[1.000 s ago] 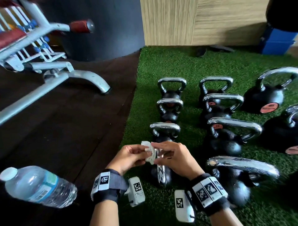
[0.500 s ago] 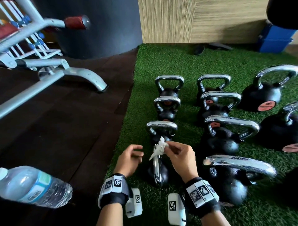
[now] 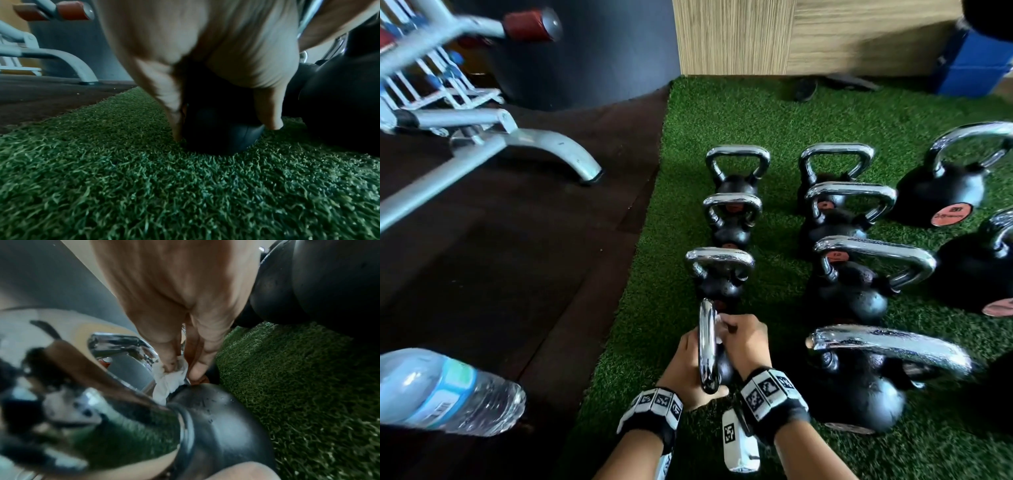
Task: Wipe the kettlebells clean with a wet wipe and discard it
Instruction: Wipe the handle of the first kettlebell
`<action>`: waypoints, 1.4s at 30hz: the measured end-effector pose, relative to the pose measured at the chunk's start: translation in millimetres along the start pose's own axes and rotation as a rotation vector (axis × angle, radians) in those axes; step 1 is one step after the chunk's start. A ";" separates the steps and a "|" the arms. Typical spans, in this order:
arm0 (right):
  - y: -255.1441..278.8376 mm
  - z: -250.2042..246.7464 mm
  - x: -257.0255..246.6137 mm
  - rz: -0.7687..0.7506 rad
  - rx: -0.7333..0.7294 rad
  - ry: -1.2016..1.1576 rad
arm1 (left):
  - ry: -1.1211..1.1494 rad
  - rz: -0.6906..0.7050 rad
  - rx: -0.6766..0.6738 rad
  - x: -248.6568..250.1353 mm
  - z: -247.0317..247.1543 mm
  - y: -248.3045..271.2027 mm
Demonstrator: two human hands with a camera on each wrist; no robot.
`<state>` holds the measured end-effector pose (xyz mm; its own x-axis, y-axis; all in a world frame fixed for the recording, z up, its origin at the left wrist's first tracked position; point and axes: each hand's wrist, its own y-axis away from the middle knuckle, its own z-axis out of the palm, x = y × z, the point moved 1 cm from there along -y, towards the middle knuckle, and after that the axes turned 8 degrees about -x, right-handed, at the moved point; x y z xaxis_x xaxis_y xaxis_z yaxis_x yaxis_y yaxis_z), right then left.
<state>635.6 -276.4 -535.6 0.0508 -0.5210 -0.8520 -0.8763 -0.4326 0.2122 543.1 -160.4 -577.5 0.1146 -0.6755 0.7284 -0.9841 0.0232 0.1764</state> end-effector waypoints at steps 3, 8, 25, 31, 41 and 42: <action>-6.9 -2.5 -6.4 -0.015 0.053 -0.016 | 0.052 -0.068 -0.036 1.0 -3.0 -3.7; -9.8 -6.8 -15.7 -0.121 0.141 -0.085 | 0.081 -0.164 -0.041 -0.5 -9.3 0.3; 6.3 -41.6 -43.3 -0.319 -0.050 0.056 | -0.065 -0.207 -0.208 -11.7 -25.7 -21.3; 29.8 -35.5 -40.7 -0.303 -0.151 0.068 | 0.027 -0.270 -0.226 -19.4 -29.3 -26.0; 38.2 -17.6 -12.7 -0.163 -0.222 -0.036 | 0.014 -0.335 -0.303 -27.3 -31.6 -27.6; 36.5 -15.8 -10.6 -0.165 -0.219 -0.005 | 0.017 -0.339 -0.293 -27.3 -31.5 -26.3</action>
<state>610.6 -298.3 -511.3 0.1817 -0.4268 -0.8859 -0.7321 -0.6602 0.1679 570.2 -119.3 -581.1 0.4284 -0.6687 0.6077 -0.8109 0.0123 0.5851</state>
